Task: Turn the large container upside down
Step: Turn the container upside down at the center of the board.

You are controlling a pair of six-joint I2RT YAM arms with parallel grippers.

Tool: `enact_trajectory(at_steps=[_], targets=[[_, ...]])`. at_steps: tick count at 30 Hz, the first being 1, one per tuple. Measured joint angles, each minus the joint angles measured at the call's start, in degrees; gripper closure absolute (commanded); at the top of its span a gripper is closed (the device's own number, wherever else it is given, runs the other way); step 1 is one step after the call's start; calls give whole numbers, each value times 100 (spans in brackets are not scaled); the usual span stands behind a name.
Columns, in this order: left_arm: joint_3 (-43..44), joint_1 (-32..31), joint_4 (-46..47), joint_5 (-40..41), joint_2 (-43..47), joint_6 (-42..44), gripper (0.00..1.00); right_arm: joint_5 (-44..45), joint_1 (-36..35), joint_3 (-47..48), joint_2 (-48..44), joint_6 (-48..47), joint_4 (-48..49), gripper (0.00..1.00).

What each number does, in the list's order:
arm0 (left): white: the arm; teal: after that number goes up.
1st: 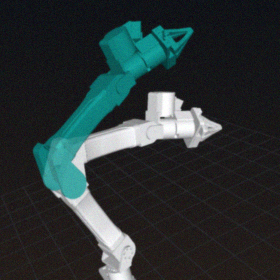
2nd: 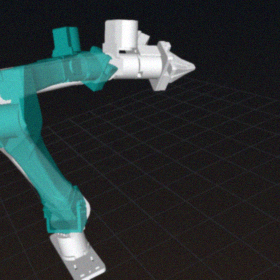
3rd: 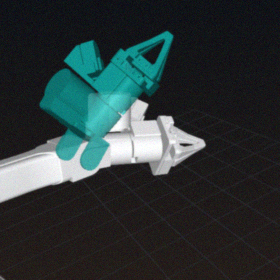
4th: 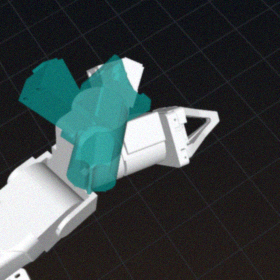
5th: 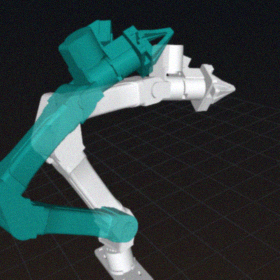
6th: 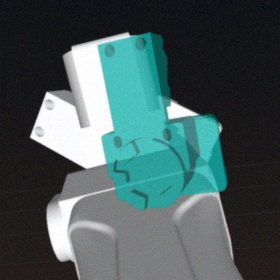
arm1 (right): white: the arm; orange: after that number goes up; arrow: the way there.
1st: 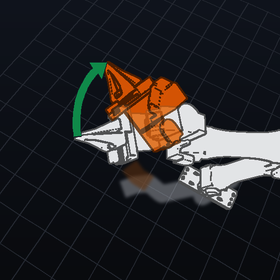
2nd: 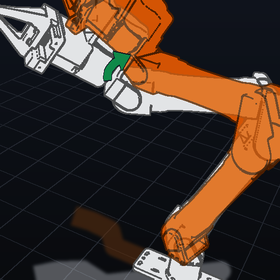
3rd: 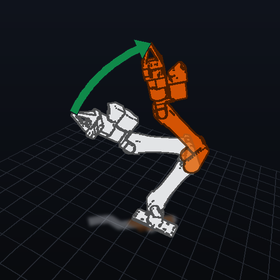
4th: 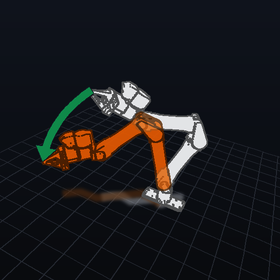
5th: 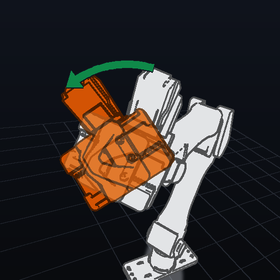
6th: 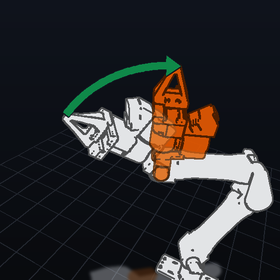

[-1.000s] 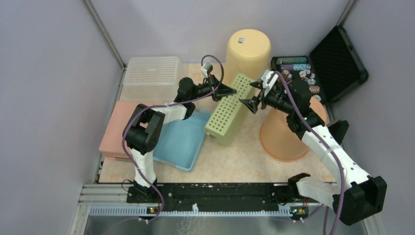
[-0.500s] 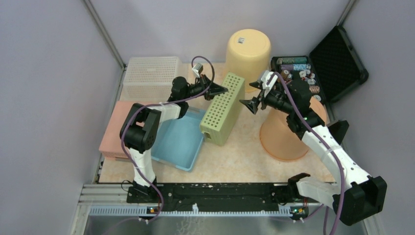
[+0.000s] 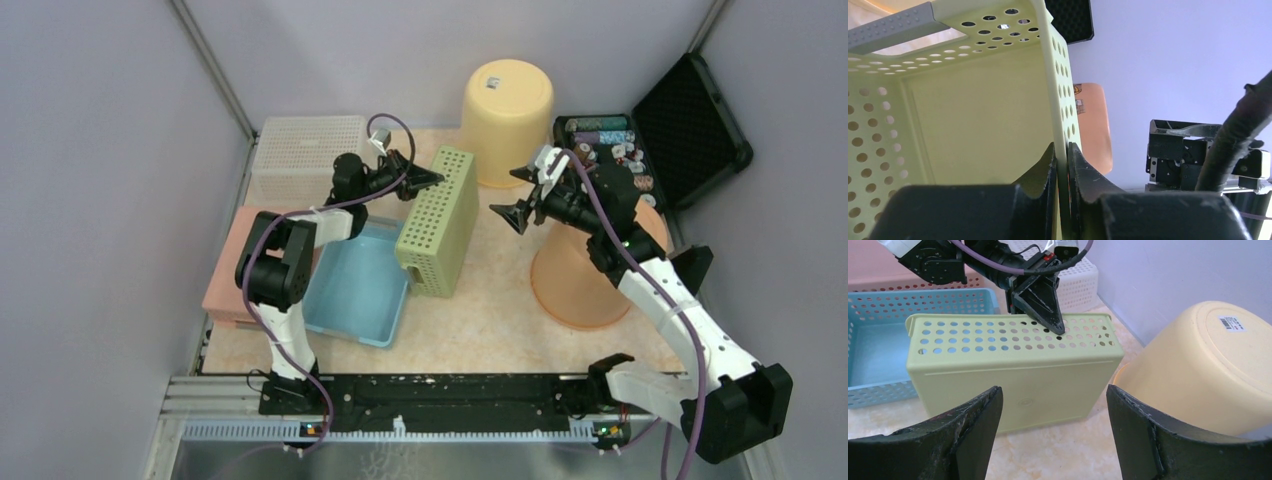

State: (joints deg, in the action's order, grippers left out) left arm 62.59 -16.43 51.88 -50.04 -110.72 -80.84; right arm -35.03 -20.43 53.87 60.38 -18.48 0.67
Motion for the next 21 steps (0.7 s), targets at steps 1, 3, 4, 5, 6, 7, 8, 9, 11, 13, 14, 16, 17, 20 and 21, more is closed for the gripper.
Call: enact_trajectory(at_steps=[1, 3, 4, 5, 6, 7, 8, 9, 11, 13, 14, 16, 17, 20, 21], targets=[[-24, 39, -13, 2, 33, 15, 86, -2, 0, -2, 0, 0, 0, 24], [-68, 120, -24, -7, 79, 57, 86, -20, 0, -26, -2, 2, 7, 24], [-90, 155, -33, -4, 96, 81, 85, -22, 0, -35, -2, 2, 2, 24], [-107, 192, -57, -7, 114, 98, 84, -24, 0, -50, -2, 2, 9, 24], [-120, 229, -66, -11, 129, 118, 81, -26, 0, -63, -9, 2, 0, 24], [-133, 306, -127, -26, 175, 199, 80, -44, 0, -63, -11, 2, -4, 24], [-133, 337, -168, -35, 186, 262, 79, -50, 0, -63, -13, 2, -4, 24], [-133, 356, -188, -55, 197, 319, 78, -61, 0, -63, -15, 2, -7, 24], [-133, 402, -225, -118, 227, 450, 77, -68, 0, -63, -20, 2, -4, 24], [-140, 461, -254, -160, 247, 551, 75, -83, 0, -63, -26, 4, -2, 24], [-146, 487, -254, -179, 254, 586, 75, -90, 0, -63, -28, 4, -2, 24], [-166, 549, -251, -225, 262, 643, 73, -105, 0, -63, -31, 4, -2, 24], [-177, 579, -245, -256, 264, 667, 72, -109, 0, -63, -31, 4, 2, 24], [-208, 647, -243, -297, 289, 734, 71, -127, 0, -90, -31, 15, 33, 24], [-210, 660, -240, -306, 289, 752, 70, -144, 0, -109, -31, 26, 39, 24]])
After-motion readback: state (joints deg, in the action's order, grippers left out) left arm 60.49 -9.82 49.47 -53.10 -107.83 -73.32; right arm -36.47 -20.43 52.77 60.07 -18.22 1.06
